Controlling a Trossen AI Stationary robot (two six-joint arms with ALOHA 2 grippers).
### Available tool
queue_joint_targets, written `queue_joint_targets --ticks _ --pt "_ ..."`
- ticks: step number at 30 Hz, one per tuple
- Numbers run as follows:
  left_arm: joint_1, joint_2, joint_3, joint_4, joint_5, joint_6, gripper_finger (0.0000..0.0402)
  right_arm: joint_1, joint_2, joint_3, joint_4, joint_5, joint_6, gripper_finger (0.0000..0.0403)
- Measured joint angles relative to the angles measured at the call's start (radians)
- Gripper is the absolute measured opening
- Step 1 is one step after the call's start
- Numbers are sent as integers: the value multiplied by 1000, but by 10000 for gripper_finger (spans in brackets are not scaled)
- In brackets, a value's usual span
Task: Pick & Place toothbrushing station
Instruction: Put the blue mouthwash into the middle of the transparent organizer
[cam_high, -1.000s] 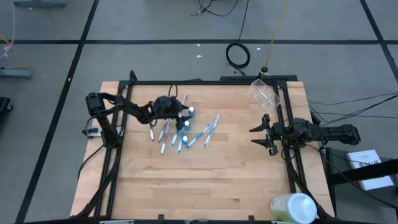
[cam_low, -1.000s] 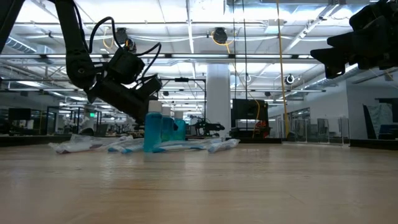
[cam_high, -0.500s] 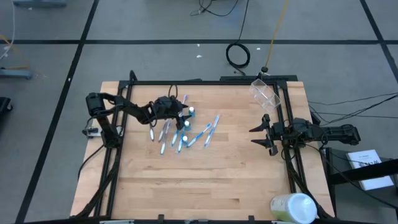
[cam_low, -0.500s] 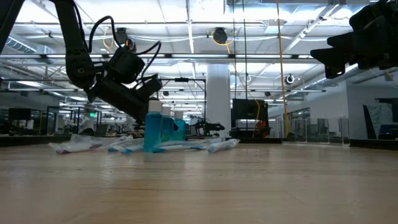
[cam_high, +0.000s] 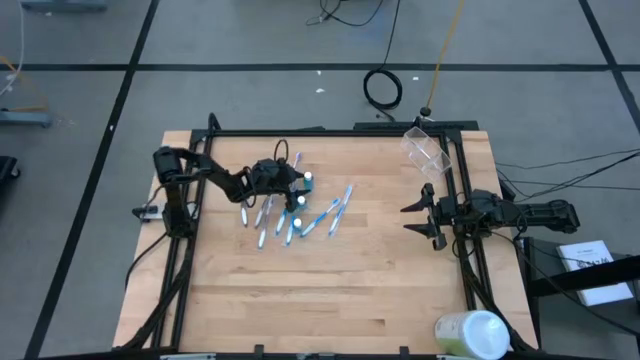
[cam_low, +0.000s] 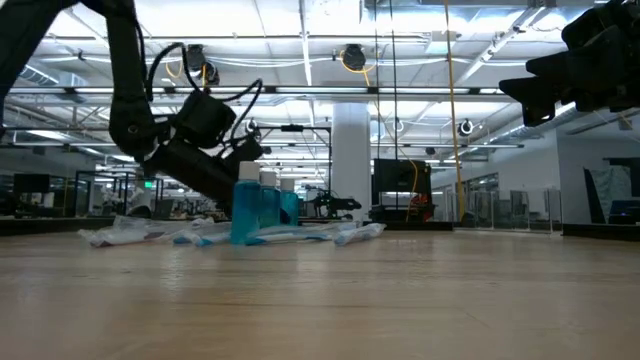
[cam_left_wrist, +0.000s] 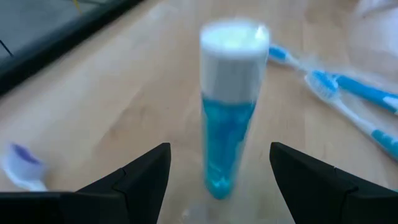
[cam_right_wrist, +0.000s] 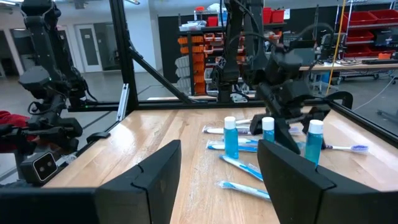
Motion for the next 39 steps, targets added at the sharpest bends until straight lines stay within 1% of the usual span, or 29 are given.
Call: queue_joint_targets --ticks 3,8,33,36,39 --pt "0 23 24 7 1 -1 282 0 0 0 0 0 0 206" --pt "0 26 44 7 1 15 282 0 0 0 0 0 0 206" --pt "7 26 44 2 1 19 282 0 0 0 0 0 0 206" --pt "7 26 44 2 0 19 269 0 0 0 0 0 0 206" --pt "7 27 44 2 -1 21 238 0 0 0 0 0 0 206"
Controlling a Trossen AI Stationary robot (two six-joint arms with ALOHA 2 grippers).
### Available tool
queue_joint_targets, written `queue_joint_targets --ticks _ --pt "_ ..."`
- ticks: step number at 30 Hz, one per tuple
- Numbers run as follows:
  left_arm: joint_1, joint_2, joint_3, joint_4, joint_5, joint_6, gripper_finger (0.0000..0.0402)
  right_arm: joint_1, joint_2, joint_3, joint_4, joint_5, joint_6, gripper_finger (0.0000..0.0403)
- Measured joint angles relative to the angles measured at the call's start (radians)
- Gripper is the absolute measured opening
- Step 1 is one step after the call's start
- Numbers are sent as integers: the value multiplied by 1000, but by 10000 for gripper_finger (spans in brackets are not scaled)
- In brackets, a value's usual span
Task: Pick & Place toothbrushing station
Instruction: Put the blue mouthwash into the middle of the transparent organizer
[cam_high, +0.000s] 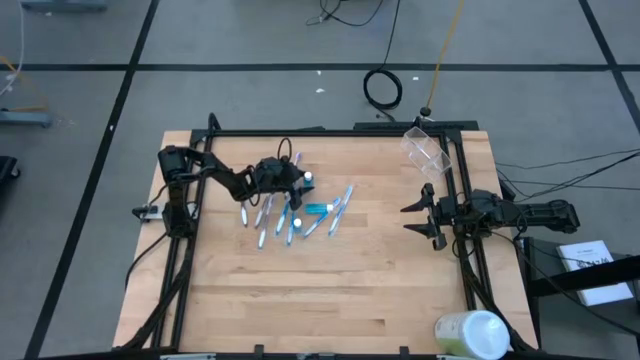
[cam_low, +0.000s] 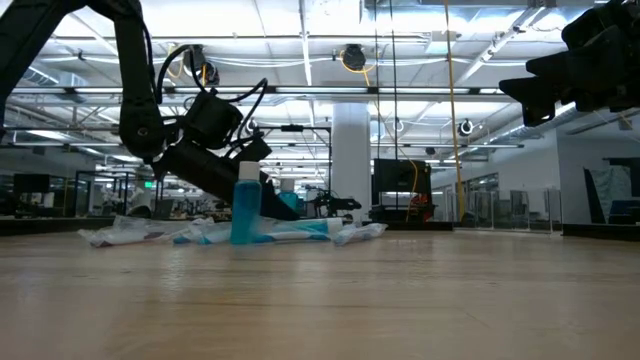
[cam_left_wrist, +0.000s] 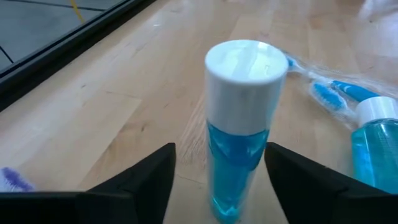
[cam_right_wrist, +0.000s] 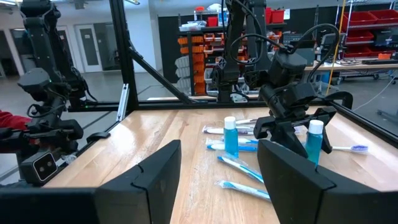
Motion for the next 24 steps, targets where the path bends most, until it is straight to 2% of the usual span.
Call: queue_joint_targets --ticks 6,10,17,24 --pt "0 0 0 0 0 7 163 0 0 0 0 0 0 206" --pt "0 0 0 0 0 8 133 0 0 0 0 0 0 206" --pt "0 0 0 0 -1 11 110 0 0 0 0 0 0 206" --pt "0 -23 0 5 0 -56 112 0 0 0 0 0 0 206"
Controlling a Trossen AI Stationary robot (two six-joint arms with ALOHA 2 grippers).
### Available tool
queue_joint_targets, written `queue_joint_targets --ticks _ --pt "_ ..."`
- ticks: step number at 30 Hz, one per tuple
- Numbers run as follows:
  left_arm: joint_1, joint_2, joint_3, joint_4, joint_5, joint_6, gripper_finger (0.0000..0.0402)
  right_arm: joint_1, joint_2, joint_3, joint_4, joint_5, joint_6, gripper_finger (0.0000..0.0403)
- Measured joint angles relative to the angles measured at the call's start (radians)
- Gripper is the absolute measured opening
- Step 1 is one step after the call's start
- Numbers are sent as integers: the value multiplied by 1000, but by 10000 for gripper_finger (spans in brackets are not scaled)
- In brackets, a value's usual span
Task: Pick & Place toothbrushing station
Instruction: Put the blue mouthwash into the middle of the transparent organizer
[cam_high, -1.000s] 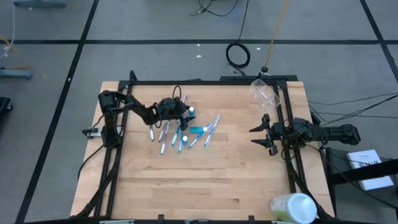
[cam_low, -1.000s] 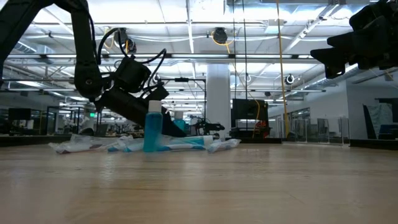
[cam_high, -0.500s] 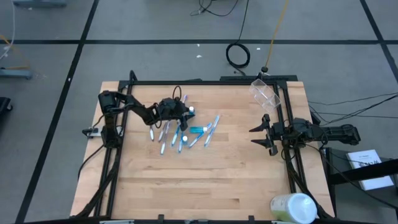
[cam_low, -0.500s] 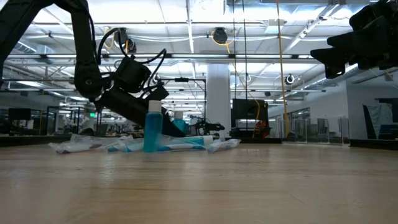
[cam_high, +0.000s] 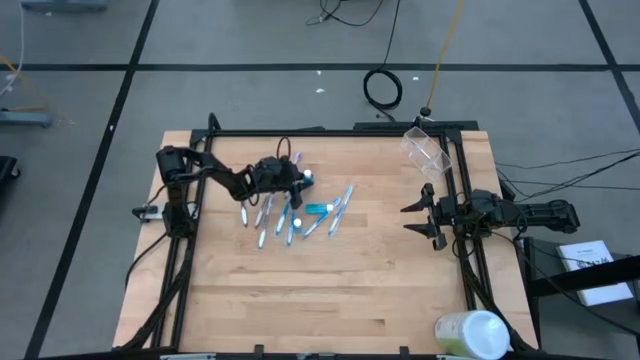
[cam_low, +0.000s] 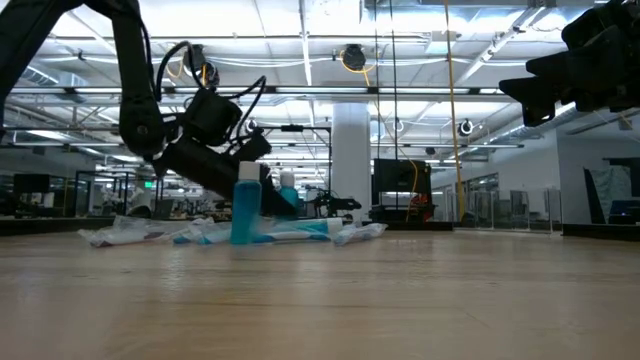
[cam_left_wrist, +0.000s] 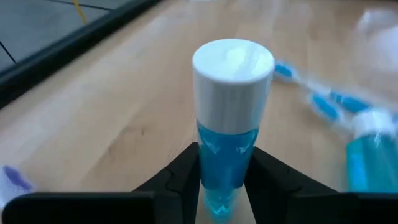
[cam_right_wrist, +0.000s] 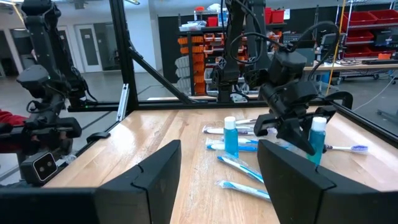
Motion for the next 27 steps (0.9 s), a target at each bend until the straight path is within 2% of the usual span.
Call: queue_joint_targets --ticks 11,19,27 --pt "-67 -158 4 -39 1 -24 113 0 0 0 0 0 0 206" --pt "-144 -172 195 -335 1 -33 113 0 0 0 1 0 0 206" --pt "-208 -170 322 -373 104 57 113 2 4 0 149 -3 0 206"
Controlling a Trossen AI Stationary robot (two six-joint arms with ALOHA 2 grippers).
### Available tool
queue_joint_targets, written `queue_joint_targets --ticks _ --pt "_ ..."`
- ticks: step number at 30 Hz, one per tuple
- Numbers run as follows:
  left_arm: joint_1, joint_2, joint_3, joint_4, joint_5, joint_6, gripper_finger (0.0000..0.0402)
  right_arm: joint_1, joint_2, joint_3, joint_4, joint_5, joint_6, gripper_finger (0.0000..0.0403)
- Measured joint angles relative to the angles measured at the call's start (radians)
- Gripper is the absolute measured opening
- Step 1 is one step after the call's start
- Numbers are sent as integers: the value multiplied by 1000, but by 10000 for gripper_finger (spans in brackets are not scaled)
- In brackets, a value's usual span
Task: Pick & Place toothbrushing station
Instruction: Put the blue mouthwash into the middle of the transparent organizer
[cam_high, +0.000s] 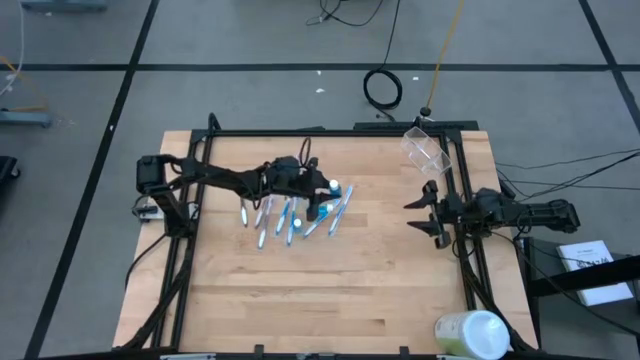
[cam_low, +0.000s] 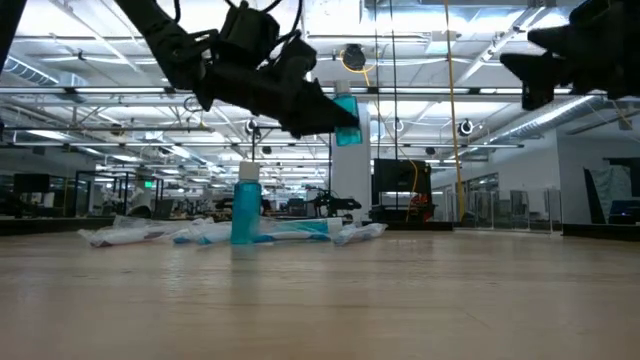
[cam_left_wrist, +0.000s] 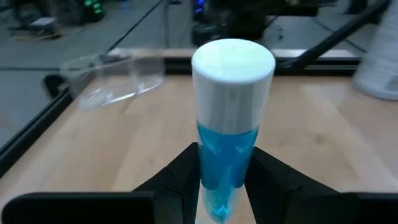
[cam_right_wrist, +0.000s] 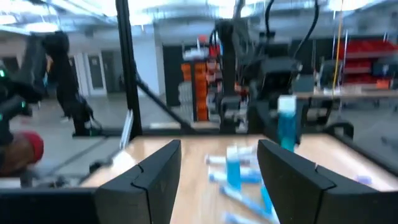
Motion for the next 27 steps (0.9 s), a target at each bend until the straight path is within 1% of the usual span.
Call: queue_joint_targets --ticks 5,7,9,11,13,14,17,20,24,26,27 --pt "-4 0 62 -131 2 30 113 0 0 0 159 8 0 206" --pt "-4 0 67 -170 2 32 113 0 0 0 183 30 0 206" --pt "-4 0 67 -200 3 32 113 0 8 0 189 103 -6 206" --pt "-4 1 67 -220 3 32 113 -1 39 0 194 217 -28 206" --pt "-7 1 67 -243 3 32 113 -1 96 13 199 315 10 206" --pt "-9 1 67 -250 2 32 113 -2 133 24 185 340 37 206" --pt "-19 11 67 -232 9 33 113 -1 281 100 196 343 51 206" --pt "-28 42 69 -212 28 32 113 -1 466 209 178 345 44 206" --pt "-47 114 109 -213 27 14 113 -4 711 412 9 371 -5 206" --pt "-61 147 140 -209 27 14 113 -15 827 533 -115 364 4 206" --pt "-67 163 156 -216 28 18 113 -21 885 594 -181 342 17 206"
